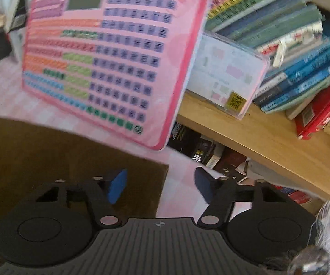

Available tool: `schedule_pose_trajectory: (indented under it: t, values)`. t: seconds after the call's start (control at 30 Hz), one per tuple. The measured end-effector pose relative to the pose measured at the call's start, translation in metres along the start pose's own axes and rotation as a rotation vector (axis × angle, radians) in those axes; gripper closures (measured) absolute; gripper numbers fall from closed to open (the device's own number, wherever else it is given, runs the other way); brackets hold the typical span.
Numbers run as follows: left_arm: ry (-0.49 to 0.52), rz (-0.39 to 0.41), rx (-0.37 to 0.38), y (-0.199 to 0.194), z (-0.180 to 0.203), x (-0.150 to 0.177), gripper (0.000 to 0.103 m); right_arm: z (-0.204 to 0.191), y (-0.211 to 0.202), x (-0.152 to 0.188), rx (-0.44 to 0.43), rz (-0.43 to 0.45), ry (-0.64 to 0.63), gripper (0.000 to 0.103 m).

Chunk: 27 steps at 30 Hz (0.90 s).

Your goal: Fold clothes

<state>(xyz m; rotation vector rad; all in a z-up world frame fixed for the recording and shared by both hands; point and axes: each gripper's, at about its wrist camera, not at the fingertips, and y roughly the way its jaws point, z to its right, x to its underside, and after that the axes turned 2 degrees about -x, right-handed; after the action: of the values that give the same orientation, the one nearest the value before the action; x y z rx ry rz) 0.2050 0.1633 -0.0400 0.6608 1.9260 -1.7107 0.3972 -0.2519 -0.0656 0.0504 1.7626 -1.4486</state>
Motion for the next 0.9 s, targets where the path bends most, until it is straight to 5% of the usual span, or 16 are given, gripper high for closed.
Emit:
schedule_pose_trajectory:
  t: [0.2,0.43,0.5,0.57,0.7,0.9]
  values:
    - [0.023,-0.043,0.054,0.010,-0.001,-0.003,0.054,0.012,0.018,0.003,-0.064,-0.009,0.045,0.054]
    - [-0.008,-0.060,0.114,0.027,-0.005,-0.001,0.055,0.008,0.014,0.005,-0.067,-0.004,0.079,0.083]
    - [0.017,-0.066,0.129,0.026,-0.004,-0.004,0.066,0.006,0.013,0.009,-0.047,0.014,0.122,0.088]
    - [0.052,-0.089,0.166,0.025,0.000,-0.009,0.098,0.002,0.010,0.013,-0.011,0.033,0.154,0.090]
    - [0.074,-0.007,0.173,-0.007,0.001,-0.007,0.102,-0.005,-0.015,0.014,0.084,0.148,0.203,0.092]
    - [0.098,0.145,0.168,-0.060,0.001,0.001,0.102,-0.017,-0.095,0.024,0.095,0.352,0.298,0.094]
